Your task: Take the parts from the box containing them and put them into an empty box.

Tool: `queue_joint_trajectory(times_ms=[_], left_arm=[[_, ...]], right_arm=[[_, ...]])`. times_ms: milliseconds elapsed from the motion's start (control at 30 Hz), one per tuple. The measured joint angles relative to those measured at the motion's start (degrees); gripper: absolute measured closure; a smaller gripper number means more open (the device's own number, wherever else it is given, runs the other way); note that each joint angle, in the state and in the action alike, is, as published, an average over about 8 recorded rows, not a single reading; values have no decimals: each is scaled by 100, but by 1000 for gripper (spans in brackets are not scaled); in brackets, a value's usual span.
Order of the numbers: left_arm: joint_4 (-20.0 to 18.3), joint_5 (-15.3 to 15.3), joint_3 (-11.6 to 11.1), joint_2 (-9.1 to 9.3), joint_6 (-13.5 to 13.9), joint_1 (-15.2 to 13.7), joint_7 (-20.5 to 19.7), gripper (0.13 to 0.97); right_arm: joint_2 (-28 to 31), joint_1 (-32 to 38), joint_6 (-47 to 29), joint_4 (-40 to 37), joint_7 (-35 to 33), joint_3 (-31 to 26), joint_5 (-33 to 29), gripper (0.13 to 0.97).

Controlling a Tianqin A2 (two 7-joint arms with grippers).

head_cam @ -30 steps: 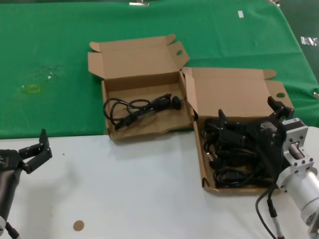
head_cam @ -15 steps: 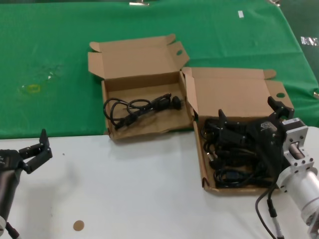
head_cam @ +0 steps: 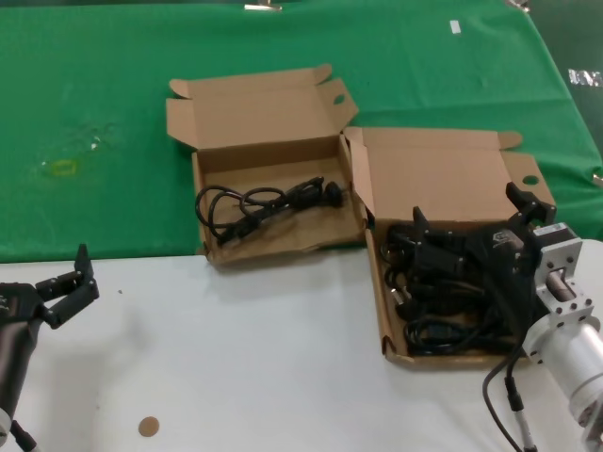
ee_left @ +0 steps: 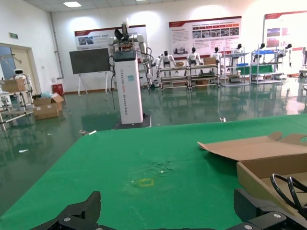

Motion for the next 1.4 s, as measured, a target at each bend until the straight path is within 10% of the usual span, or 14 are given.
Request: queue_joint_trajectory(times_ms=[1400], left_arm=[[0,0,0,0,0,0,0,132]], right_arm=[[0,0,0,0,0,0,0,129]])
